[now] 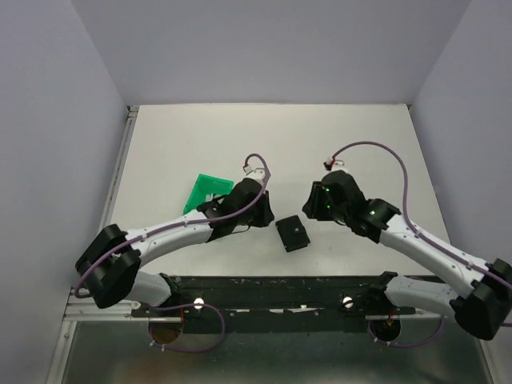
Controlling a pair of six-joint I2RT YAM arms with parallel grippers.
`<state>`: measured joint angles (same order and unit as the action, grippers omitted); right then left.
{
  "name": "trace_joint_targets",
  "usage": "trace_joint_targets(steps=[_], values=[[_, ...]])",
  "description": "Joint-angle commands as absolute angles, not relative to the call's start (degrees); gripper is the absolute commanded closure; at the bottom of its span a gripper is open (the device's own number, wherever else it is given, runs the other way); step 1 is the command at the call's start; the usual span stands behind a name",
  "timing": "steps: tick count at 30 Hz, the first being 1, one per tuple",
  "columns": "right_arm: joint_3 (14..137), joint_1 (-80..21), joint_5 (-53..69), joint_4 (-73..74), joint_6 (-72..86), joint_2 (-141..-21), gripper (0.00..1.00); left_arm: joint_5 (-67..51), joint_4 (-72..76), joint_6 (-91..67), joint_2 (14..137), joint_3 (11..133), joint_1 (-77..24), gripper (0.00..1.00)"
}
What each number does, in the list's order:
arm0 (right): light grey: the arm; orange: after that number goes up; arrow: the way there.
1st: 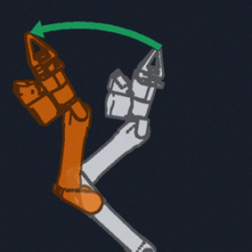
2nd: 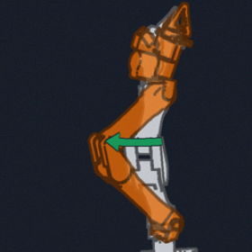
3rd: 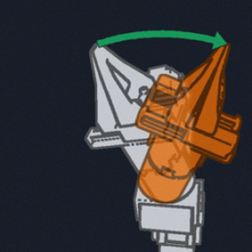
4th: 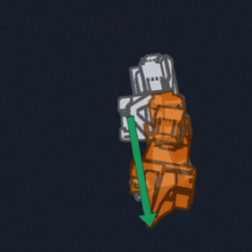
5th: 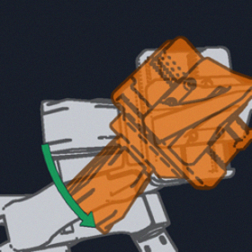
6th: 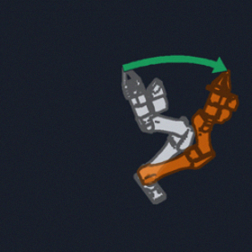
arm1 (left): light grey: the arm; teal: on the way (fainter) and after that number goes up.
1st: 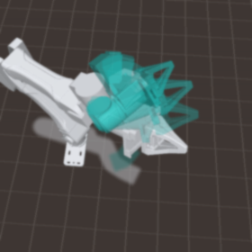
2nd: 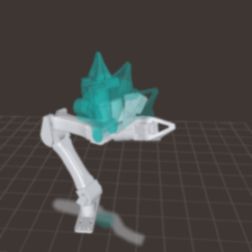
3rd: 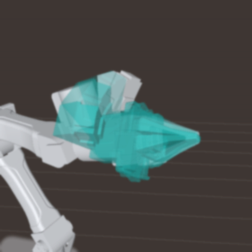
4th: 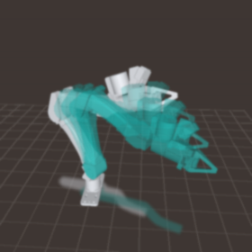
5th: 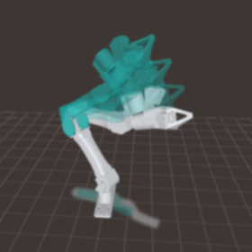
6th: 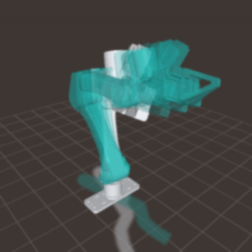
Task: Put the credit cards into the card holder
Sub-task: Close the card holder at the center of the board, then reset both arms
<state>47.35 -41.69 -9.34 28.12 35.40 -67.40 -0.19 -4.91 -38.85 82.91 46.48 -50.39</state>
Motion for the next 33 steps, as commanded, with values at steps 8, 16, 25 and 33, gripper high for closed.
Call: trace_joint_targets(steps=[8, 16, 25, 33], values=[[43.3, -42.1, -19.5, 34.5, 35.9, -46.0, 0.35, 20.6, -18.1, -35.5, 62.2, 49.7, -50.5, 0.64], [36.8, -42.1, -20.7, 37.6, 38.8, -36.8, 0.10, 28.5, -29.4, -39.1, 53.7, 47.9, -50.3, 0.29], [32.8, -42.0, -22.2, 42.9, 40.2, -27.4, 0.00, 32.6, -41.7, -49.7, 44.4, 43.5, -50.3, 0.01], [30.8, -42.1, -21.2, 42.5, 38.8, -26.5, 0.00, 35.1, -46.3, -50.9, 43.4, 44.5, -50.2, 0.01]])
